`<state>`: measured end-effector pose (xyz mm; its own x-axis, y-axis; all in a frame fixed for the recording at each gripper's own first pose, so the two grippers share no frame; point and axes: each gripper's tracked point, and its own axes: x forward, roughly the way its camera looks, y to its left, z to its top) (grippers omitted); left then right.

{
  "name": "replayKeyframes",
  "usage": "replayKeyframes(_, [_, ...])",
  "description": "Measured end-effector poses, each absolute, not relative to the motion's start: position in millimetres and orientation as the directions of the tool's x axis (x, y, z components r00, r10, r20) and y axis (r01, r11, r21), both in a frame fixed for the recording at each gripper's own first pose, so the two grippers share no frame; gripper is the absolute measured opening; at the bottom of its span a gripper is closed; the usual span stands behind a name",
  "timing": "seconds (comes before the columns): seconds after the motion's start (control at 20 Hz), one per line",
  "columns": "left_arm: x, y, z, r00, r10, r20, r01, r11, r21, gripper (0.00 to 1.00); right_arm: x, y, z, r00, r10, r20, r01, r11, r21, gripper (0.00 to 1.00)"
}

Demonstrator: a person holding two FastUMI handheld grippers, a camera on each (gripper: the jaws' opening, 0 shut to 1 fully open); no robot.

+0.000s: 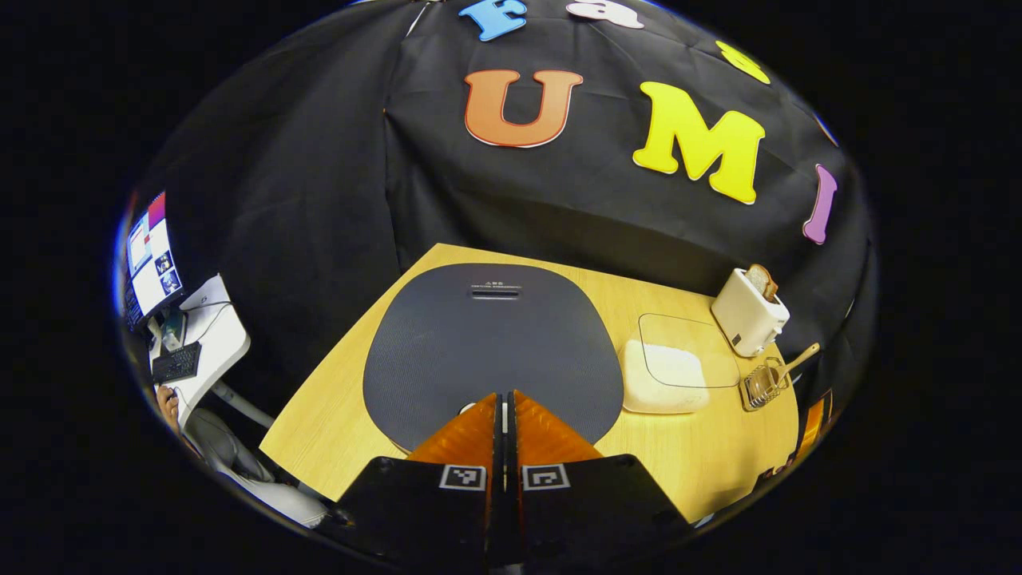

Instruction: Close the left gripper, press the button to open the rice cooker; take a wooden spoon from the chopstick holder with the right hand, scoop a spoonful of rice and pour it into the rice cooker, then put the wooden spoon back into the chopstick holder.

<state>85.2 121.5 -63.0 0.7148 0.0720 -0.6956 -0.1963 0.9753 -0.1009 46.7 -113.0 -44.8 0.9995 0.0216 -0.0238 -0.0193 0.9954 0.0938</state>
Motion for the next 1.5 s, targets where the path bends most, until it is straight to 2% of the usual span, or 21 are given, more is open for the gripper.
replayKeyframes(0.05, [87,124,-66,0.708,0.074,-0.702,-0.197,0.976,-0.095,0.03,47,-115,-46,0.999,0.016,-0.029,-0.013,0.995,0.095,0.91])
replayKeyframes(0.25, [89,128,-72,0.690,0.087,-0.718,-0.203,0.976,-0.077,0.03,49,-122,-49,0.999,0.002,-0.035,0.002,0.994,0.111,0.91])
replayKeyframes(0.3, [89,127,-74,0.686,0.084,-0.723,-0.199,0.977,-0.075,0.03,49,-124,-49,0.999,-0.001,-0.032,0.005,0.994,0.110,0.95])
replayKeyframes(0.6, [82,127,-78,0.678,0.081,-0.730,-0.177,0.983,-0.055,0.03,52,-119,-63,0.998,0.011,-0.060,-0.003,0.992,0.129,0.95])
replayKeyframes(0.85, [86,128,-77,0.703,0.119,-0.701,-0.176,0.984,-0.008,0.03,49,-117,-62,0.998,0.020,-0.060,-0.011,0.991,0.137,0.95])
replayKeyframes(0.9, [86,126,-75,0.703,0.121,-0.701,-0.179,0.984,-0.010,0.03,47,-119,-59,0.999,0.013,-0.050,-0.007,0.992,0.130,0.91])
replayKeyframes(0.95, [87,127,-72,0.710,0.122,-0.694,-0.182,0.983,-0.013,0.03,46,-120,-55,0.999,0.009,-0.043,-0.004,0.992,0.122,0.95])
replayKeyframes(1.0, [86,128,-68,0.718,0.128,-0.685,-0.189,0.982,-0.014,0.03,44,-121,-54,0.999,0.005,-0.038,-0.001,0.993,0.116,0.91])
replayKeyframes(1.05, [88,130,-59,0.738,0.136,-0.661,-0.196,0.980,-0.017,0.03,43,-123,-52,0.999,0.001,-0.033,0.003,0.993,0.114,0.95])
replayKeyframes(1.1, [93,131,-50,0.764,0.150,-0.627,-0.198,0.980,-0.008,0.03,42,-125,-49,1.000,-0.003,-0.031,0.006,0.993,0.115,0.91])
replayKeyframes(1.15, [97,132,-39,0.795,0.163,-0.584,-0.192,0.981,0.012,0.03,41,-126,-47,1.000,-0.006,-0.028,0.009,0.993,0.115,0.91])
replayKeyframes(1.2, [99,133,-26,0.825,0.177,-0.537,-0.190,0.981,0.031,0.10,39,-128,-46,1.000,-0.013,-0.026,0.015,0.993,0.114,0.91])
replayKeyframes(1.25, [101,132,-9,0.852,0.192,-0.486,-0.193,0.980,0.047,0.09,38,-130,-44,1.000,-0.017,-0.024,0.019,0.993,0.113,0.95])
replayKeyframes(1.3, [105,133,8,0.879,0.211,-0.428,-0.202,0.977,0.067,0.25,37,-129,-44,1.000,-0.018,-0.024,0.021,0.993,0.113,0.95])
replayKeyframes(1.35, [107,136,25,0.899,0.234,-0.370,-0.217,0.972,0.088,0.25,36,-129,-43,1.000,-0.019,-0.023,0.021,0.993,0.114,0.90])
replayKeyframes(1.4, [107,139,39,0.912,0.254,-0.321,-0.236,0.967,0.095,0.50,34,-129,-41,1.000,-0.019,-0.021,0.022,0.993,0.112,0.95])
replayKeyframes(1.5, [107,131,58,0.936,0.243,-0.254,-0.240,0.970,0.044,0.71,31,-132,-37,1.000,-0.027,-0.014,0.028,0.994,0.103,0.95])
